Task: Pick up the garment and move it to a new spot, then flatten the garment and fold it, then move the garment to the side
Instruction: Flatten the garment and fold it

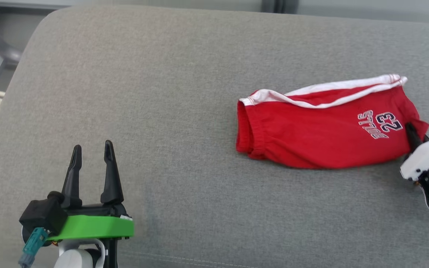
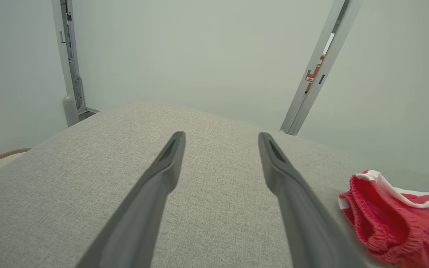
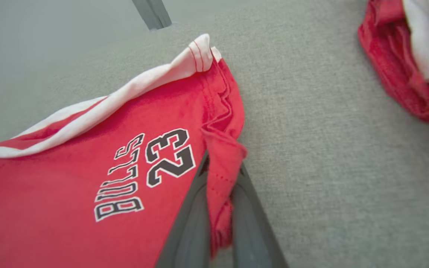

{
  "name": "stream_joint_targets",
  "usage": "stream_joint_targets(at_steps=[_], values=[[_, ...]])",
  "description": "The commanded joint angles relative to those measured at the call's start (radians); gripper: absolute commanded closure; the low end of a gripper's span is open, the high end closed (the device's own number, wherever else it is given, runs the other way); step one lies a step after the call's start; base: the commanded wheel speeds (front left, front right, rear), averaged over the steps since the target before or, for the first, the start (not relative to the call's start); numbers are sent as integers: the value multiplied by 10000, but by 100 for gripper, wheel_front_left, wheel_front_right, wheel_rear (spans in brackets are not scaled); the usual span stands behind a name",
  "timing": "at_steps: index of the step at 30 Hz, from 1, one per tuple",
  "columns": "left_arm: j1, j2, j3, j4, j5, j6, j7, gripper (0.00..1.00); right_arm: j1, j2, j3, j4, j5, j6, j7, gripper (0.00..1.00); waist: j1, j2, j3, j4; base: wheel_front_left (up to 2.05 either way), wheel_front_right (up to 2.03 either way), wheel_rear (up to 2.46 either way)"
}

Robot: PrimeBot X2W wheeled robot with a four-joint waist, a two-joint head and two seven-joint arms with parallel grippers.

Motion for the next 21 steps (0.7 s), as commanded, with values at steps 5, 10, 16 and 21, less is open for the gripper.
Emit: stream_joint_targets(at_steps=[5, 10, 16, 21], values=[[260, 28, 9, 98, 40, -86, -28, 0, 822, -61, -455, 20, 529, -21, -379, 100, 0, 0, -467, -401, 0, 0, 0], [365, 28, 67, 148, 110, -141, -28, 0, 1338, 95, -746, 171, 739, -20, -686, 100, 0, 0, -604, -471, 0, 0, 0], [457, 28, 160, 257, 273, -207, -28, 0, 1314, 273, -718, -37, 569, -20, -935, 100, 0, 0, -733, -650, 0, 0, 0], [395, 28, 131, 376, 328, -232, -28, 0, 861, 451, -489, -527, 84, -18, -1146, 100, 0, 0, -828, -740, 0, 0, 0]])
